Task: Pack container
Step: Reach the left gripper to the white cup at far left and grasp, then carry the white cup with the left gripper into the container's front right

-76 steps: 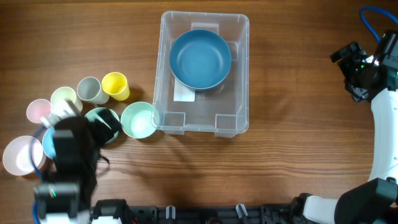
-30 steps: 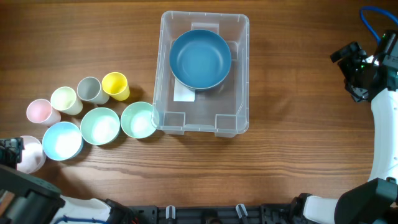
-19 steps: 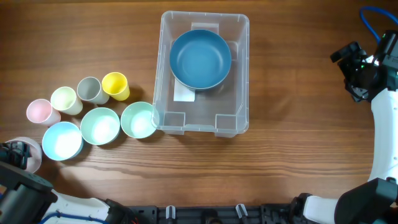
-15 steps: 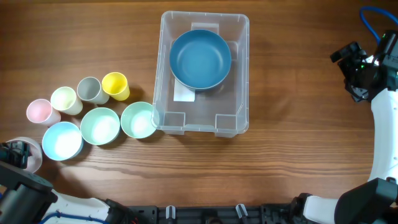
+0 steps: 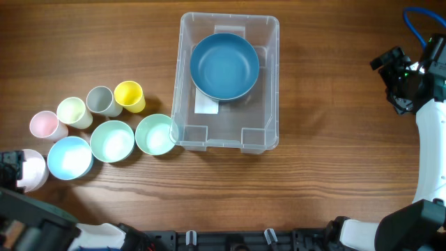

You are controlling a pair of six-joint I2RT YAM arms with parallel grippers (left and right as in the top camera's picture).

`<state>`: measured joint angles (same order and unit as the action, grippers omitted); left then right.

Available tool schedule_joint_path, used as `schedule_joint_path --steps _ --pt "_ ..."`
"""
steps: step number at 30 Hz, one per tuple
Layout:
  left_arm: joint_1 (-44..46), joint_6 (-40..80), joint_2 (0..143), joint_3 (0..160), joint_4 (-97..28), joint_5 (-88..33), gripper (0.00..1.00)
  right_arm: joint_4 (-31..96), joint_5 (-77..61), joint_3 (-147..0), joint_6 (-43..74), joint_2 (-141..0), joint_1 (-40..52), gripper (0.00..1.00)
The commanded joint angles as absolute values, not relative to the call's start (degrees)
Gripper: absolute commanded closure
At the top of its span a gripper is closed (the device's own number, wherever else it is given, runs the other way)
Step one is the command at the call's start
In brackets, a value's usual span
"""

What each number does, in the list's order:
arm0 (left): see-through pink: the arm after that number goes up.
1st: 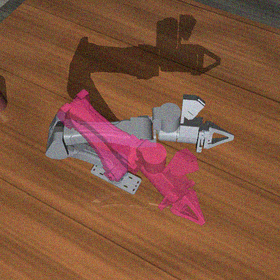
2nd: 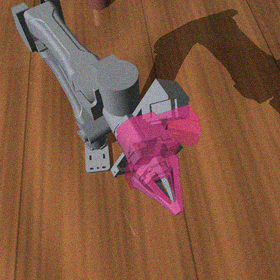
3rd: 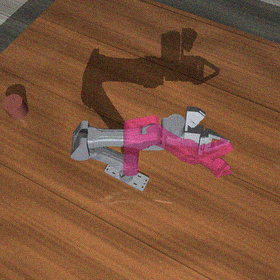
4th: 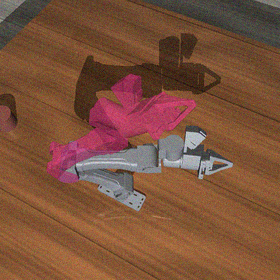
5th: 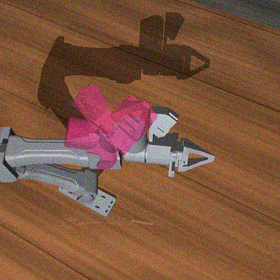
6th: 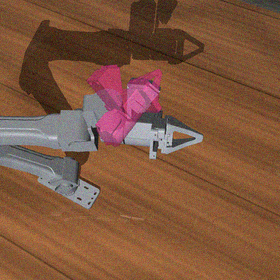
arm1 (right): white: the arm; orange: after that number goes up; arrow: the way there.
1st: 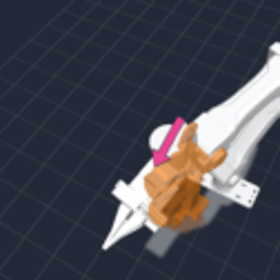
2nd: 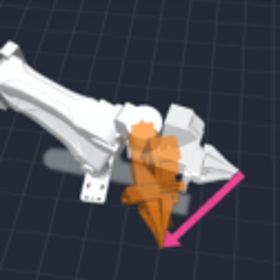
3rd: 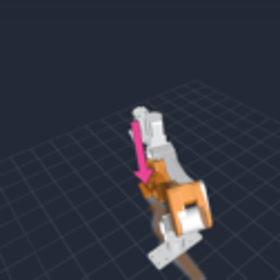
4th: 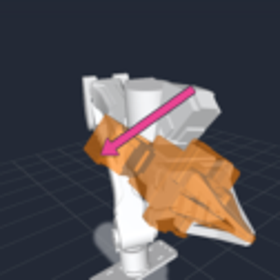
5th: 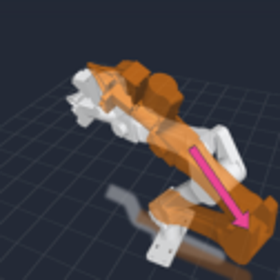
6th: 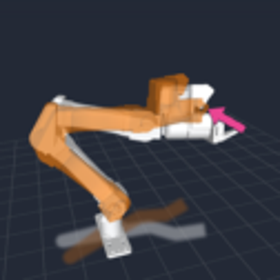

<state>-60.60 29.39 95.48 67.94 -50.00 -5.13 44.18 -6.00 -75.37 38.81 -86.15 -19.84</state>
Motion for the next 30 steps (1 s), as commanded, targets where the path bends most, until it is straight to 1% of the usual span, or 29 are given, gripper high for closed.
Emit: schedule_joint_path --steps 1,7,11,15,20,23,26,30 --pt "-60.77 29.15 90.96 68.75 -51.07 -6.09 0.28 44.18 -6.48 -75.68 39.42 -86.54 -19.75 0.0" --pt "-60.77 30.81 91.64 65.6 -51.9 0.4 0.27 44.18 -6.48 -75.68 39.42 -86.54 -19.75 0.0" --pt "-60.77 31.99 91.83 59.44 -46.28 2.55 0.23 44.18 -6.48 -75.68 39.42 -86.54 -19.75 0.0" --pt "-60.77 31.77 91.85 58.39 -42.44 2.85 0.2 44.18 -6.48 -75.68 39.42 -86.54 -19.75 0.0" --pt "-60.77 31.75 92.55 58.37 -39.99 4.4 0.22 44.18 -6.48 -75.68 39.42 -86.54 -19.75 0.0" --pt "-60.77 31.75 94.41 58.37 -39.81 4.38 0.28 44.18 -6.48 -75.68 39.42 -86.54 -19.75 0.0" --pt "-60.77 31.94 96.86 58.37 -39.66 4.34 0.32 44.18 -6.48 -75.68 39.42 -86.54 -19.75 0.01" --pt "-60.77 31.92 99.02 58.37 -38.72 4.4 0.33 44.18 -6.48 -75.68 39.42 -86.54 -19.75 0.0"
